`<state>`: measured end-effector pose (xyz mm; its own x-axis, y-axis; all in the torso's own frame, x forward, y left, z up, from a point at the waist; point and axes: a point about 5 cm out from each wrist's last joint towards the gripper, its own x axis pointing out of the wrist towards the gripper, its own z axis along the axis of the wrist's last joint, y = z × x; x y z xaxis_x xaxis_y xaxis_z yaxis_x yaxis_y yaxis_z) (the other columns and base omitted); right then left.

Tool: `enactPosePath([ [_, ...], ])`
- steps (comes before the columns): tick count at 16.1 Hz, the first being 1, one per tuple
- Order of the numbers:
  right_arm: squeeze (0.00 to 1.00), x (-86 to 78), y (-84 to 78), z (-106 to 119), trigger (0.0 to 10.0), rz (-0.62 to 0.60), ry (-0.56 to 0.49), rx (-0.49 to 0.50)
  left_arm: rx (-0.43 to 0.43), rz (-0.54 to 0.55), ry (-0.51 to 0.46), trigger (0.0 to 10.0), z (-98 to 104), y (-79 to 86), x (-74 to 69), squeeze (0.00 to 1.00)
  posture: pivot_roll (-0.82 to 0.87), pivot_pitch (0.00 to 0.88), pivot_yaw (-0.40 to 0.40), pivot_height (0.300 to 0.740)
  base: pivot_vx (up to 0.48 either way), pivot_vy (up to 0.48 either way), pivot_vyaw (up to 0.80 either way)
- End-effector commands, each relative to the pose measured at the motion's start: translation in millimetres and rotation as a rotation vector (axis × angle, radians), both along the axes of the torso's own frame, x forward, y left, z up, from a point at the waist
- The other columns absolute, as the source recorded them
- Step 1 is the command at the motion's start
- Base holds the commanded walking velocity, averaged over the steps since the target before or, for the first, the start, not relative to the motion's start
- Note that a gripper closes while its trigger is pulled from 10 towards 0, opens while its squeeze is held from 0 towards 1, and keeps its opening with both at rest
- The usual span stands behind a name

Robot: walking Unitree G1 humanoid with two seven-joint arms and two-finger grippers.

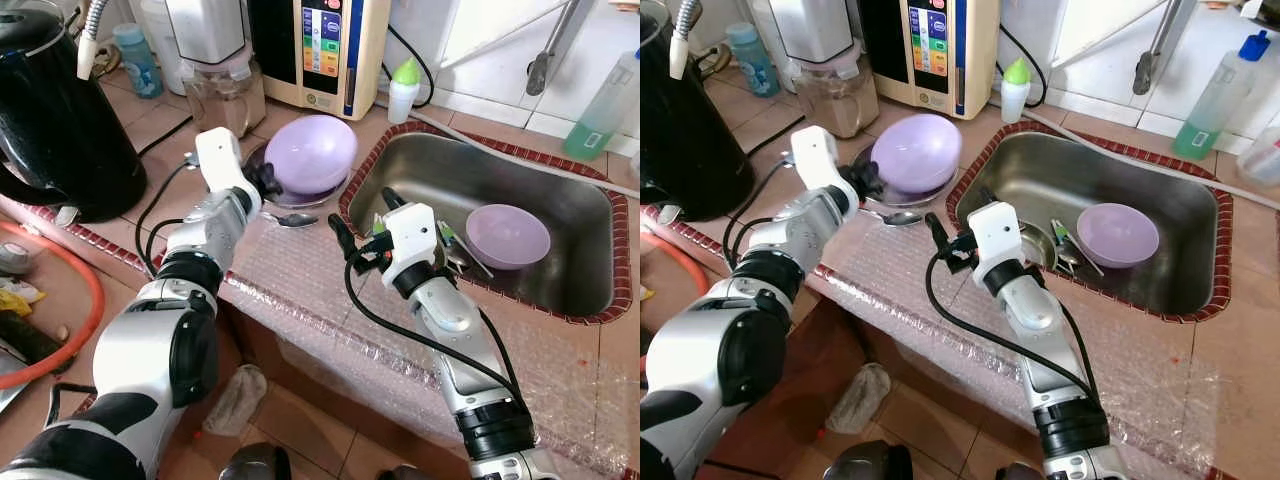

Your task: Kitchen organization

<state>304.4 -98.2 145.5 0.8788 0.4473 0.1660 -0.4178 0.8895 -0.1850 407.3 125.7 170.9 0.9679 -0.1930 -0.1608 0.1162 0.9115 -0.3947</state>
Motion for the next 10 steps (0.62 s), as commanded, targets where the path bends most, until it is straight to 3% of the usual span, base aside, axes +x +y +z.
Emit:
enactPosePath([
  [1, 0.0, 1.4, -1.8, 4, 10.0, -0.008, -0.009, 0.016, -0.006, 0.014, -0.033, 0.0, 3, 6.0, -0.3, 0.0, 0.02, 0.012, 0.048, 0.74, 0.0, 0.0, 0.0],
  [7, 0.0, 2.7, -3.5, 4, 10.0, -0.02, -0.01, 0.024, -0.009, -0.022, -0.113, 0.0, 2, 2.7, -9.4, 0.0, 0.02, 0.013, 0.043, 0.74, 0.0, 0.0, 0.0],
  [9, 0.0, 2.8, -5.9, 4, 10.0, -0.035, -0.01, 0.033, 0.043, -0.042, -0.216, 0.0, 14, 0.2, -16.5, 0.0, 0.02, 0.013, 0.043, 0.74, 0.0, 0.0, 0.0],
  [10, 0.0, 2.7, -8.6, 5, 10.0, -0.051, -0.009, 0.049, 0.089, -0.05, -0.289, 3.4, 22, -1.5, -25.1, 0.0, 0.03, 0.013, 0.046, 0.74, 0.0, 0.0, 0.0],
])
